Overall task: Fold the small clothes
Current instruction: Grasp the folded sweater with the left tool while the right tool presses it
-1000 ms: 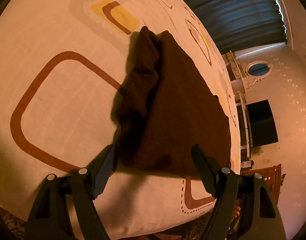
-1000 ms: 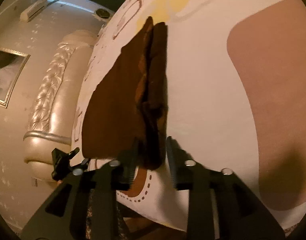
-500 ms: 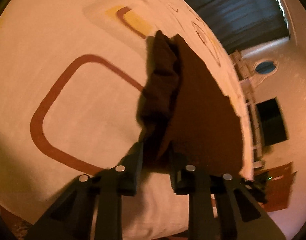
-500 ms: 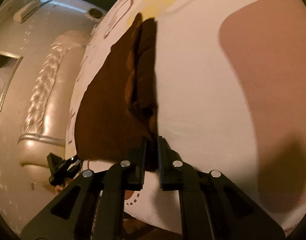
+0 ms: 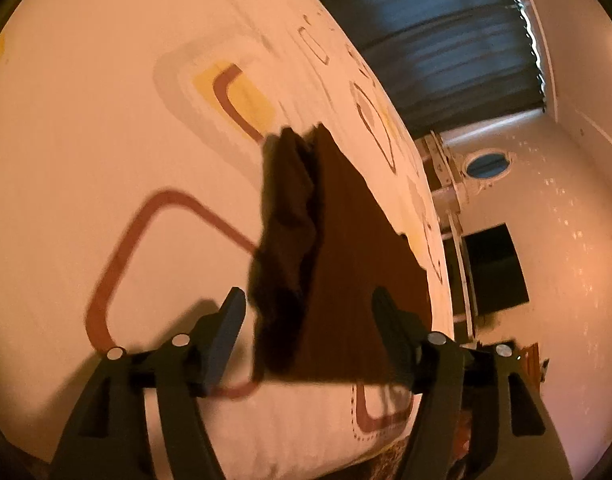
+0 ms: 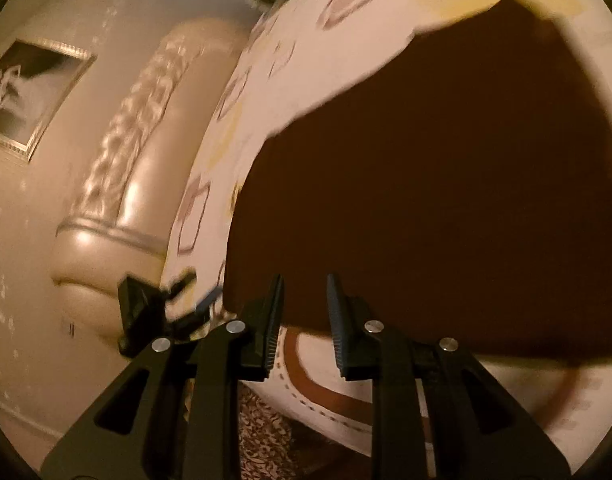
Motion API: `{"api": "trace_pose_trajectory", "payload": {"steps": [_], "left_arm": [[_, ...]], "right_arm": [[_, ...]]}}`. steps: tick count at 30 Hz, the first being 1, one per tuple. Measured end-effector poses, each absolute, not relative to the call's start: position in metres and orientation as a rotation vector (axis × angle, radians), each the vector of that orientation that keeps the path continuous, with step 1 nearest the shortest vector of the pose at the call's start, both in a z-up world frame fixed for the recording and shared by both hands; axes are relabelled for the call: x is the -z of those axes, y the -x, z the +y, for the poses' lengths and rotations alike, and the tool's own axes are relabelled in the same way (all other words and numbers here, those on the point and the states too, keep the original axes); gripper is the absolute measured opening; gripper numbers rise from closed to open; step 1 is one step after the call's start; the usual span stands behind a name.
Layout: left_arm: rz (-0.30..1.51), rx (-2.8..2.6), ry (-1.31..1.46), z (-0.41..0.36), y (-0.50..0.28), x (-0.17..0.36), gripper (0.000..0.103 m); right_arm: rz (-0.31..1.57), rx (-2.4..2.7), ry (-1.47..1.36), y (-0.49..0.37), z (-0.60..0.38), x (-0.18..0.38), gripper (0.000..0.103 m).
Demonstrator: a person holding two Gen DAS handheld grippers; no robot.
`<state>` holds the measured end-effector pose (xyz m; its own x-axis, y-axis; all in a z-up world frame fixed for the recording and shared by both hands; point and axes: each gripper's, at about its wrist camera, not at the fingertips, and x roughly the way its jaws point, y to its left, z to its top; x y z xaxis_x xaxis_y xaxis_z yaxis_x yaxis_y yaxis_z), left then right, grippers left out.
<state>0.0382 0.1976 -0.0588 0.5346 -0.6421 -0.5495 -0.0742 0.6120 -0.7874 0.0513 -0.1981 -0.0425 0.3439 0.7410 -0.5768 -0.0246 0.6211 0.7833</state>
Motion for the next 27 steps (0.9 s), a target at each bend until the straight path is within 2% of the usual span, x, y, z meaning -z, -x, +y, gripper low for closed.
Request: {"api": "trace_pose_trajectory", "payload": {"steps": [3, 7, 9, 15, 18, 20, 21, 23, 27], "left_arm": [[1.004, 0.371, 0.856, 0.197, -0.058, 0.068, 0.066], [1.015, 0.381, 0.842, 0.19, -0.083, 0.072, 0.067], [1.01, 0.404, 0.842, 0.184, -0.097, 0.072, 0.07], [1.019, 0.451, 0.842, 0.169, -0.117, 0.077, 0.07], [1.054, 0.457, 0.771, 0.147, -0.124, 0.078, 0.054], [1.087, 0.459, 0.751, 0.137, -0.129, 0.08, 0.032], [1.101, 0.452, 0.743, 0.133, -0.13, 0.082, 0.026], [1.113, 0.436, 0.749, 0.131, -0.133, 0.084, 0.02], [1.136, 0.411, 0.762, 0.135, -0.134, 0.082, 0.016]], "right_arm": [[1.243, -0.544, -0.734, -0.05, -0.17, 0.078, 0.022], [1.223, -0.557, -0.854, -0.039, -0.179, 0.097, 0.016], [1.229, -0.56, -0.881, -0.038, -0.182, 0.101, 0.011], [1.212, -0.547, -0.885, -0.028, -0.183, 0.106, 0.01], [1.195, -0.545, -0.891, -0.024, -0.185, 0.108, 0.01], [1.19, -0.542, -0.897, -0.025, -0.184, 0.108, 0.01], [1.187, -0.541, -0.894, -0.028, -0.181, 0.106, 0.01], [1.182, -0.542, -0.884, -0.028, -0.181, 0.105, 0.01], [1.171, -0.546, -0.876, -0.029, -0.18, 0.104, 0.01]]}}
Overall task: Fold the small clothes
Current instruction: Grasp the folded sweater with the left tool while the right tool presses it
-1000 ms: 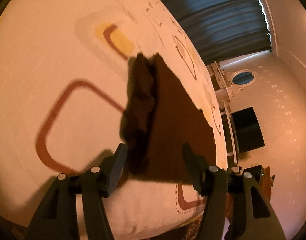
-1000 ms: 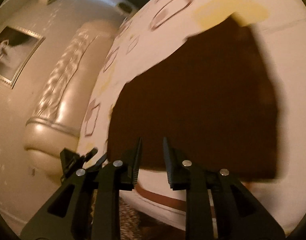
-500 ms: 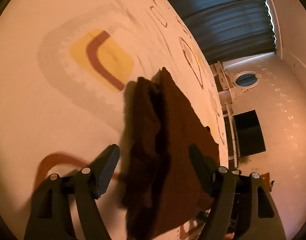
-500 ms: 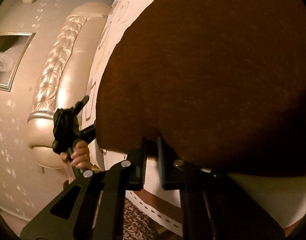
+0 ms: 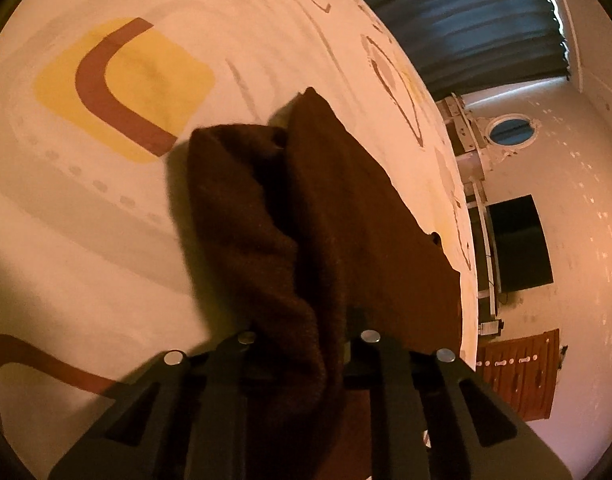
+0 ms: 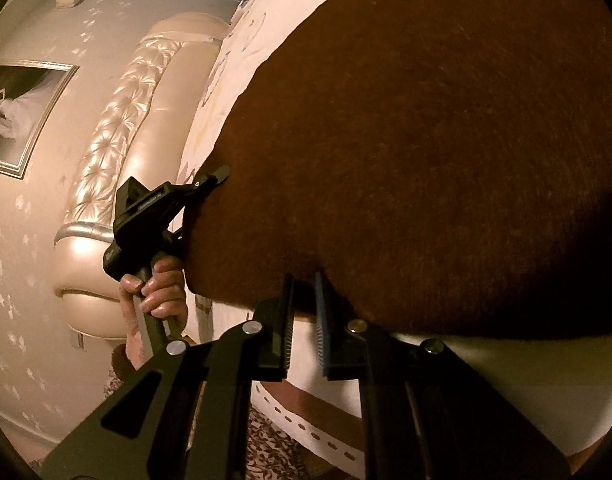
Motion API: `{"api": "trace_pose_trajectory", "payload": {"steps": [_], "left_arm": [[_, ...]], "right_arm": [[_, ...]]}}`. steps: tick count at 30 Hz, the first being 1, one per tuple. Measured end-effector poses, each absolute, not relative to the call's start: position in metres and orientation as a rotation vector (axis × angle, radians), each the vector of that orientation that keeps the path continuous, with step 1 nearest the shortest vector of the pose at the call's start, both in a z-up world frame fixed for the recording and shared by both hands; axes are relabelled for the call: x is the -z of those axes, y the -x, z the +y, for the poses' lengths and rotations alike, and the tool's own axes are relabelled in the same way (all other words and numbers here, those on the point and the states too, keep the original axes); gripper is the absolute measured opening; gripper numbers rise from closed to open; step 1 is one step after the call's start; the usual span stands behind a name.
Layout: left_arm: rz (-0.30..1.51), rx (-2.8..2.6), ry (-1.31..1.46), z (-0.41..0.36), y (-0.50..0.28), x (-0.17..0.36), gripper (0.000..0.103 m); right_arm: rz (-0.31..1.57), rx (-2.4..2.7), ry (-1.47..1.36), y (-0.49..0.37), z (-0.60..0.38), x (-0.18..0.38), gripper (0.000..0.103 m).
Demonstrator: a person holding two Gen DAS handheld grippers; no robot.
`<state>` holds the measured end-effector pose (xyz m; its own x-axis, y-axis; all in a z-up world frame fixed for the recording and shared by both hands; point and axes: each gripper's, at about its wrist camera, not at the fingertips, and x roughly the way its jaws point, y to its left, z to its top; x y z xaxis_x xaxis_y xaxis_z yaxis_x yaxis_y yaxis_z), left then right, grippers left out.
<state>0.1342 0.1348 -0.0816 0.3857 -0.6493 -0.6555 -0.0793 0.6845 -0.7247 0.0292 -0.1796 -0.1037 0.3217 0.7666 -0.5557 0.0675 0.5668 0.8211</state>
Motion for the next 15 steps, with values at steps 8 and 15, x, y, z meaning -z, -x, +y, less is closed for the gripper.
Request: {"api": "trace_pose_trajectory", "payload": {"steps": [8, 15], "left_arm": [[1.13, 0.334, 0.651, 0.121, -0.132, 0.054, 0.015], [1.08, 0.331, 0.538, 0.086, -0.13, 0.006, 0.015]], "right_arm": [[1.155, -0.547, -0.865, -0.027, -0.182, 0.107, 0.01], [1.146, -0.548, -0.867, -0.025, -0.184, 0.109, 0.01]]}}
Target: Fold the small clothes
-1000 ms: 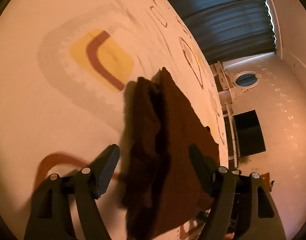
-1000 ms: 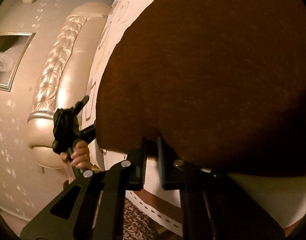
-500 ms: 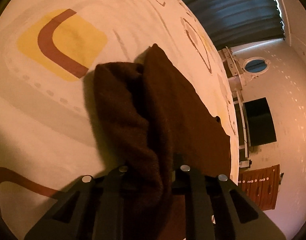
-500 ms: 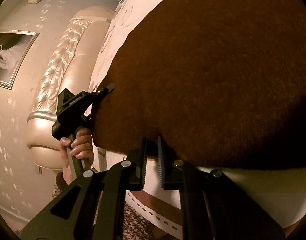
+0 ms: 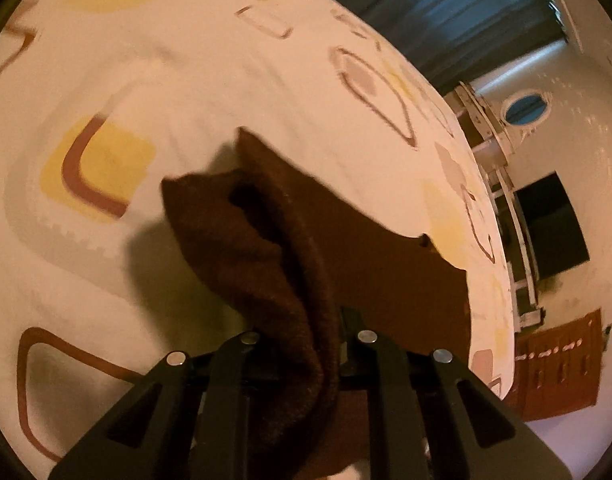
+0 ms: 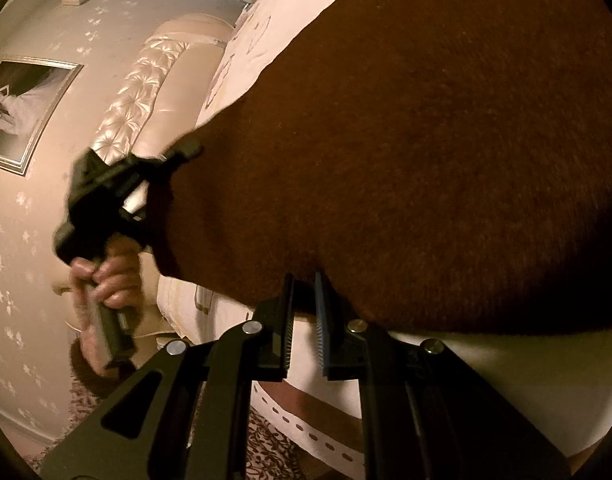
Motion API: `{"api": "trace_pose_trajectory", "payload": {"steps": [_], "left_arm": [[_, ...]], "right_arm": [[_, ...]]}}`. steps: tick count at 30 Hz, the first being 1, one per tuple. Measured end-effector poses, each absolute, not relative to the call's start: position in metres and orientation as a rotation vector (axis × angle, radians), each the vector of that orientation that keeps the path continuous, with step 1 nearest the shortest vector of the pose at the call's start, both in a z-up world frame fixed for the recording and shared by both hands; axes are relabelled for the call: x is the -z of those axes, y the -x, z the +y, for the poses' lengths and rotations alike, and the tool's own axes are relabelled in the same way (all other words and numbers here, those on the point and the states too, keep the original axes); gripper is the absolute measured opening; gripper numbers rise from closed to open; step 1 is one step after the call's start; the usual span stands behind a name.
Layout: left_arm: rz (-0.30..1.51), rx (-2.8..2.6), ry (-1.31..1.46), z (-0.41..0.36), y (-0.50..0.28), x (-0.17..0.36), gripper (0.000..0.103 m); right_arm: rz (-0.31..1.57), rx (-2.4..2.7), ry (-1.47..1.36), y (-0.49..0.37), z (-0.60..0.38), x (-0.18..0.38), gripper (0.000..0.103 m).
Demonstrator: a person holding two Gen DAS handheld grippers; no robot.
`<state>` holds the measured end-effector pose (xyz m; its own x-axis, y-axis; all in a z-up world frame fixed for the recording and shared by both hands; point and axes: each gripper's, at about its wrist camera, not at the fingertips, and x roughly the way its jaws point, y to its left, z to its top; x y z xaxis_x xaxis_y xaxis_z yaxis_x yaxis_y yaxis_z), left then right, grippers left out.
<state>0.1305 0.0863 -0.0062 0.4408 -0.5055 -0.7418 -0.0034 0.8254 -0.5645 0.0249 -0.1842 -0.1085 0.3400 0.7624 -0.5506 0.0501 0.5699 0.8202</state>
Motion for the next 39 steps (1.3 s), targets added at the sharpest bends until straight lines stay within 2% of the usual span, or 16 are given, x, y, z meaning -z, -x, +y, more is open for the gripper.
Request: {"api": "trace_pose_trajectory", "payload": {"steps": [8, 20, 33, 39], "left_arm": [[1.044, 0.336, 0.4, 0.014, -0.125, -0.032, 0.015], [1.054, 0.317, 0.209, -0.095, -0.118, -0.033, 0.015], [1.08, 0.224, 0.12, -0.165, -0.111, -0.007, 0.015], [1.097, 0.159, 0.118, -0.184, -0.108, 0.011, 0.015]], "right_arm": [[1.151, -0.567, -0.883, -0.026, -0.186, 0.11, 0.01], [1.161, -0.654, -0.975, -0.028, -0.204, 0.121, 0.01], [1.24, -0.681, -0.888, 0.005, -0.272, 0.107, 0.037], [1.23, -0.654, -0.933, 0.027, -0.309, 0.108, 0.043]]}}
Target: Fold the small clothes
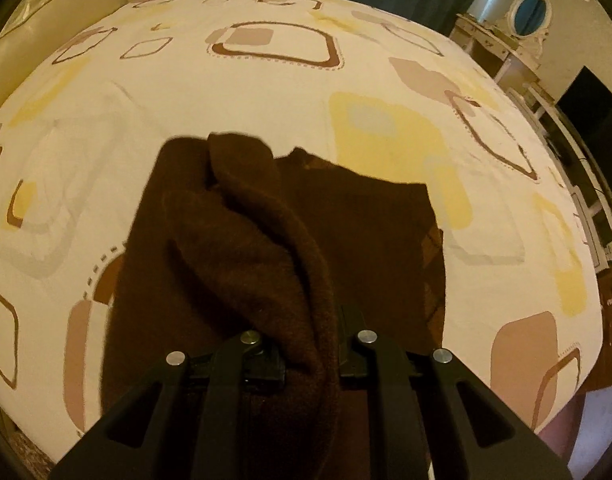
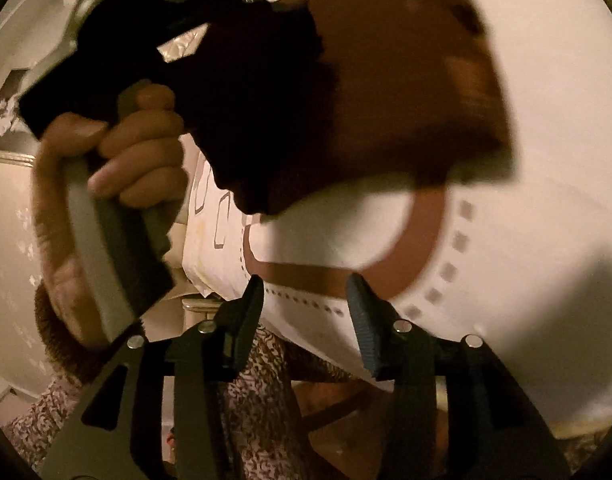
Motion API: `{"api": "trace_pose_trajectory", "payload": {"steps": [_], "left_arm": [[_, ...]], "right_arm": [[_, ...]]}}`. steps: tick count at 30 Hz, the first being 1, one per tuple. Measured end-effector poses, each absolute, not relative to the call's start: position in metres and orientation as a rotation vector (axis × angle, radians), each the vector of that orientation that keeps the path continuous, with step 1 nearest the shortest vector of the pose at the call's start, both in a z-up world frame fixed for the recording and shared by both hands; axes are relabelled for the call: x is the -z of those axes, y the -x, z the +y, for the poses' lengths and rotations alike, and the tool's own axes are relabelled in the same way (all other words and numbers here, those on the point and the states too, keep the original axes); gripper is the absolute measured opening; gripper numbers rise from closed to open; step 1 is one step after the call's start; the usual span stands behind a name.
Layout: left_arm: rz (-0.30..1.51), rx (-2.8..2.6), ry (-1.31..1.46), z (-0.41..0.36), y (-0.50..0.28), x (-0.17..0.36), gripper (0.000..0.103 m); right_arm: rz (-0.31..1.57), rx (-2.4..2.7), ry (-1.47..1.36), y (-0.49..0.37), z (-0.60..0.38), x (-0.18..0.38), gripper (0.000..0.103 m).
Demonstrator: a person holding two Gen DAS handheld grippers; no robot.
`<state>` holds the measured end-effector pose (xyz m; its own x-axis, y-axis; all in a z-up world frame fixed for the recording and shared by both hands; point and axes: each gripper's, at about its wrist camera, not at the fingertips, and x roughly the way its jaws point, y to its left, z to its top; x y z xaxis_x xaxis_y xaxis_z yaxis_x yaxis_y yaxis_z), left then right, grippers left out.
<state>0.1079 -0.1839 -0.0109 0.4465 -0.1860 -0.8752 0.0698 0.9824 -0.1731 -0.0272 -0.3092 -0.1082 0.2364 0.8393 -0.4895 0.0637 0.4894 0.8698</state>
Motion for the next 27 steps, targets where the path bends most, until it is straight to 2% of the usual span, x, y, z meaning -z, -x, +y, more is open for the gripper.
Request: {"api": "trace_pose_trajectory", "payload": {"steps": [6, 12, 19, 21, 23, 27], "left_arm": [[1.104, 0.117, 0.084, -0.204, -0.099, 0.024, 0.017], [1.091, 0.18, 0.111, -0.215, -0.087, 0.021, 0.032], [1.091, 0.426, 0.276, -0.219, -0.067, 0.003, 0.035], [1.052, 0.467, 0.284, -0.208, -0.057, -0.009, 0.035], [1.0, 0.486, 0.287, -0.189, -0.048, -0.022, 0.047], [0.917, 0.467, 0.323, -0.133, -0.034, -0.035, 0.057]], "right_arm": [[1.207, -0.62, -1.006, 0.048, -0.339, 0.112, 0.043], [1.185, -0.566, -1.028, 0.054, -0.36, 0.103, 0.044], [1.166, -0.495, -1.024, 0.072, -0.364, 0.097, 0.045], [1.153, -0.475, -1.013, 0.074, -0.37, 0.09, 0.048], [1.135, -0.465, -1.004, 0.079, -0.369, 0.081, 0.049], [1.059, -0.462, -1.016, 0.065, -0.398, 0.059, 0.049]]}}
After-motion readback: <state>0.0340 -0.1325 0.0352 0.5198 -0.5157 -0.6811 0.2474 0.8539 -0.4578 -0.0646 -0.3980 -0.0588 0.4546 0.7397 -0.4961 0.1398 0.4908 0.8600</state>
